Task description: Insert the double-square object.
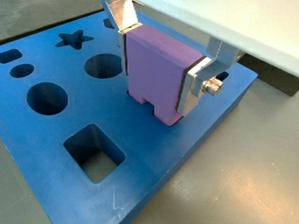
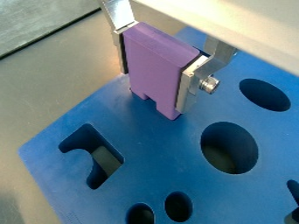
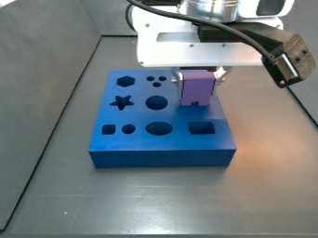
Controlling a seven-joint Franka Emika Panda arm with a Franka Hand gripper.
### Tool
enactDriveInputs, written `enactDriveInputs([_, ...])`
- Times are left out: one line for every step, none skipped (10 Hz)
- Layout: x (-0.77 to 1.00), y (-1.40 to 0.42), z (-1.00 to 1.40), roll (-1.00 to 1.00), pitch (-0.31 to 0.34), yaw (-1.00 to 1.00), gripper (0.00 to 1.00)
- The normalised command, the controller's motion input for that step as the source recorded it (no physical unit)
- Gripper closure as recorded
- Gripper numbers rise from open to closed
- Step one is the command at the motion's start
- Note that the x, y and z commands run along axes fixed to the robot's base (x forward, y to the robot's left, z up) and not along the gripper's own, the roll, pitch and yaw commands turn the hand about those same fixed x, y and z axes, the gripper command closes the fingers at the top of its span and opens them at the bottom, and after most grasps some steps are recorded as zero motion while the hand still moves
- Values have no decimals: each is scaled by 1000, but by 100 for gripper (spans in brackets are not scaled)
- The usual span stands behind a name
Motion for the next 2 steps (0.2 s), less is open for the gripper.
enactDriveInputs([0, 14, 0, -31, 0, 0, 100])
enactDriveInputs([0, 0, 0, 0, 0, 0, 100])
